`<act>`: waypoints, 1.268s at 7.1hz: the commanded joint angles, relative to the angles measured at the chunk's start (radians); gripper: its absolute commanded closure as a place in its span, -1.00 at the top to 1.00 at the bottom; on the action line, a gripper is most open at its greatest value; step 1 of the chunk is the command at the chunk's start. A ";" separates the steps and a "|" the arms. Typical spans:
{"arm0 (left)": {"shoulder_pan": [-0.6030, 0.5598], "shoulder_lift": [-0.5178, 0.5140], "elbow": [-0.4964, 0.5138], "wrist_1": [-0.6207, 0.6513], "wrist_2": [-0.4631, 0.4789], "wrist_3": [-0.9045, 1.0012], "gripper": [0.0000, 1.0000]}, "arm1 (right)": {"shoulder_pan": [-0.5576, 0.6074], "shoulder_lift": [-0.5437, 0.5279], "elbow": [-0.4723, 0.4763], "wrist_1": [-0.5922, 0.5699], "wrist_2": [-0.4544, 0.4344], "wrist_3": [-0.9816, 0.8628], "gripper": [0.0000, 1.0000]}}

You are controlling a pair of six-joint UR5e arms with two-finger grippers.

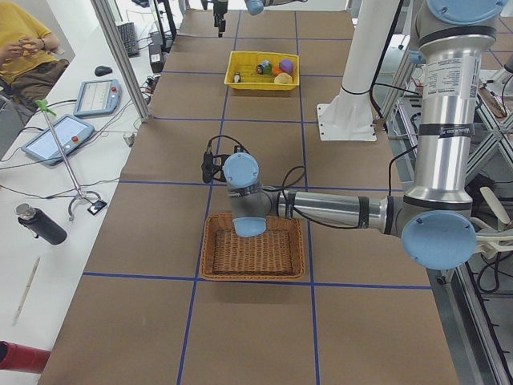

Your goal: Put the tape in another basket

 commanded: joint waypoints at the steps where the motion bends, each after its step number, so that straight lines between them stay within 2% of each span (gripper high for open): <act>1: -0.052 0.032 0.111 -0.092 -0.086 -0.002 -1.00 | 0.176 -0.109 -0.014 -0.056 0.117 -0.219 1.00; 3: -0.052 0.072 0.227 -0.239 -0.096 -0.006 -1.00 | 0.295 -0.220 -0.015 -0.089 0.167 -0.377 1.00; 5: -0.049 0.069 0.338 -0.330 -0.093 -0.009 -1.00 | 0.344 -0.319 -0.013 -0.084 0.144 -0.450 1.00; 6: -0.047 0.067 0.376 -0.356 -0.090 -0.005 -0.99 | 0.360 -0.336 -0.011 -0.079 0.138 -0.453 1.00; 7: -0.044 0.064 0.399 -0.361 -0.087 -0.002 -0.68 | 0.361 -0.332 -0.014 -0.079 0.138 -0.451 1.00; 8: -0.044 0.055 0.419 -0.362 -0.084 0.000 -0.17 | 0.361 -0.330 -0.018 -0.079 0.138 -0.451 1.00; 9: -0.044 0.052 0.423 -0.362 -0.083 0.001 0.10 | 0.361 -0.331 -0.018 -0.081 0.138 -0.451 1.00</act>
